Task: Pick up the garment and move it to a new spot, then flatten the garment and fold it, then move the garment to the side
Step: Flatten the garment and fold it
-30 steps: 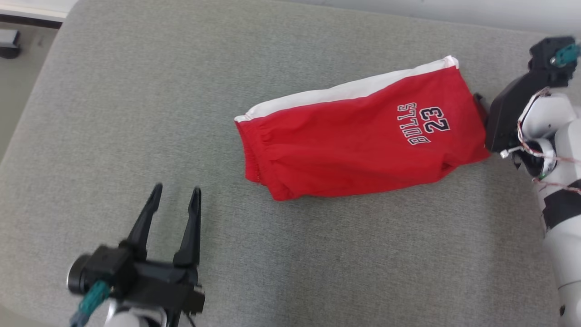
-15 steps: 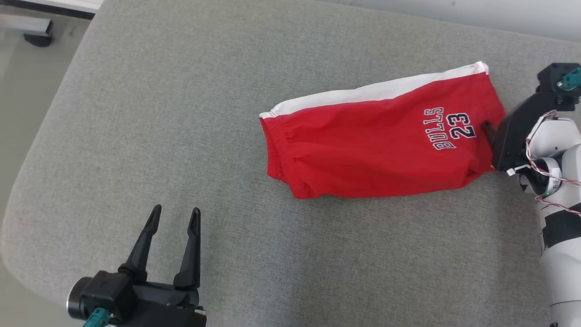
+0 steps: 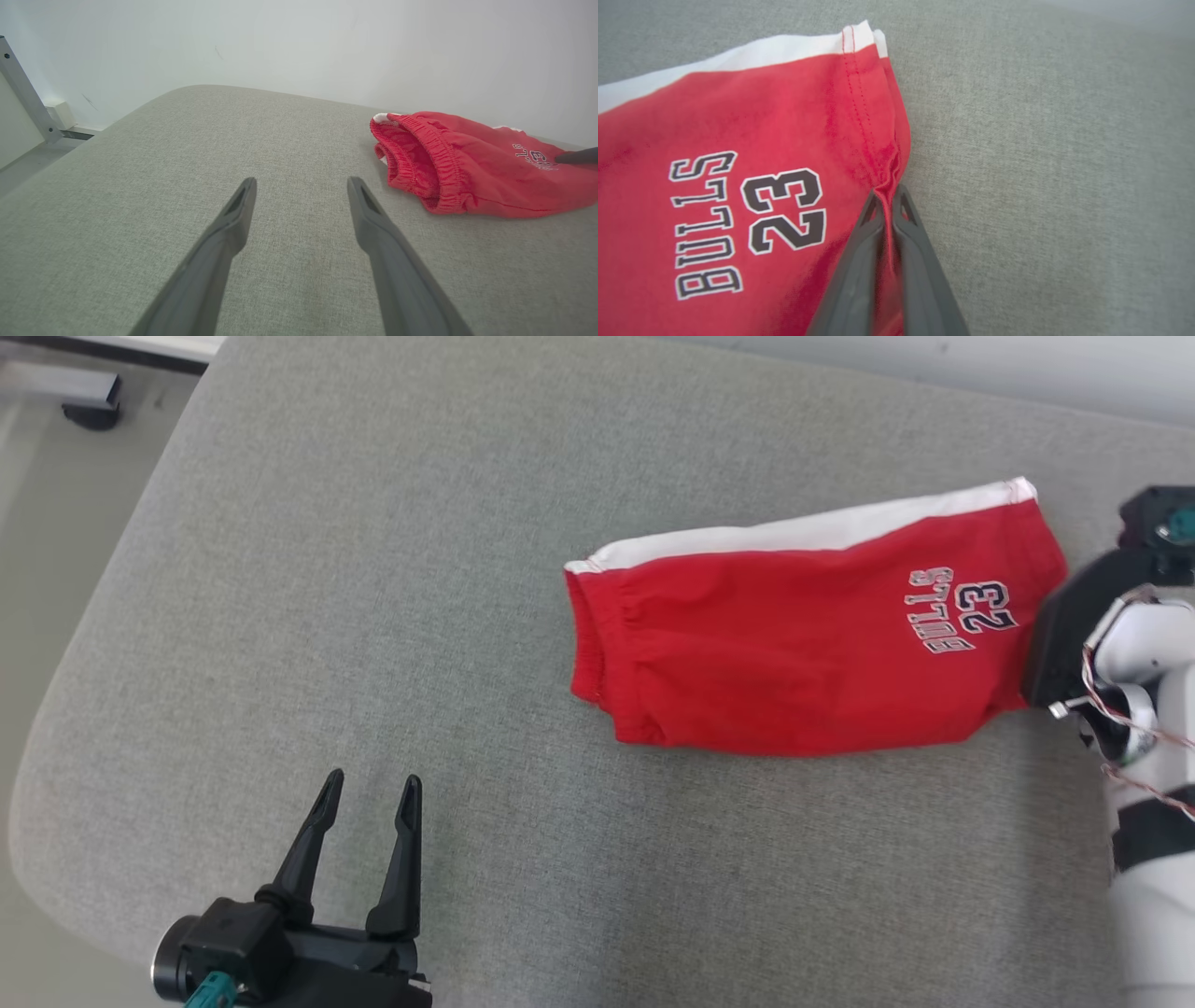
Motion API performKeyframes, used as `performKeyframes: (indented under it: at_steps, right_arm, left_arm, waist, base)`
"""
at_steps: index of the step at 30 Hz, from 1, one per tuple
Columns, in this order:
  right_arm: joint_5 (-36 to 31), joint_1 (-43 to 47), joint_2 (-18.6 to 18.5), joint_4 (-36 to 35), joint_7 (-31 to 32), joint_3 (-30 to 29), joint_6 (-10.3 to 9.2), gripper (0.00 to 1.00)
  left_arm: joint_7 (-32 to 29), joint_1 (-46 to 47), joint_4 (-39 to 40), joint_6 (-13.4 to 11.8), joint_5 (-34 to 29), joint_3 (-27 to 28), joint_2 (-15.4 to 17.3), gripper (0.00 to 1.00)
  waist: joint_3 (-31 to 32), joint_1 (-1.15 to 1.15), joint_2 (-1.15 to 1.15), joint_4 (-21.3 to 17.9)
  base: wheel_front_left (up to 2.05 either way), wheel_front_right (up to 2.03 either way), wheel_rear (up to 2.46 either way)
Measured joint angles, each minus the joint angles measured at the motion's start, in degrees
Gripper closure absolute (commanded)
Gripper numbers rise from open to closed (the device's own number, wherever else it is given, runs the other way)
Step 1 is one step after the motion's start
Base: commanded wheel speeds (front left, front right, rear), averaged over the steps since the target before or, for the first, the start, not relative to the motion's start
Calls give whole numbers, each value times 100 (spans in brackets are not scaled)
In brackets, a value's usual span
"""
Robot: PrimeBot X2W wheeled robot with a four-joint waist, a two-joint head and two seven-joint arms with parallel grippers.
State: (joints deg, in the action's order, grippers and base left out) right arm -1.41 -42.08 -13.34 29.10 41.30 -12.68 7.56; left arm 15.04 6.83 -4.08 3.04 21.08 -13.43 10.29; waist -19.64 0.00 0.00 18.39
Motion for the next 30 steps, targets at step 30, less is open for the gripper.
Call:
performKeyframes:
  at_steps: [30]
  right_arm:
    - [-156, 2095, 353, -2205, -934, 290, -1, 100]
  left_arm:
    - [-85, -573, -231, -52, 130, 31, 89, 0]
  waist:
    - [1335, -1, -1, -507]
  base:
    - [0, 0, 0]
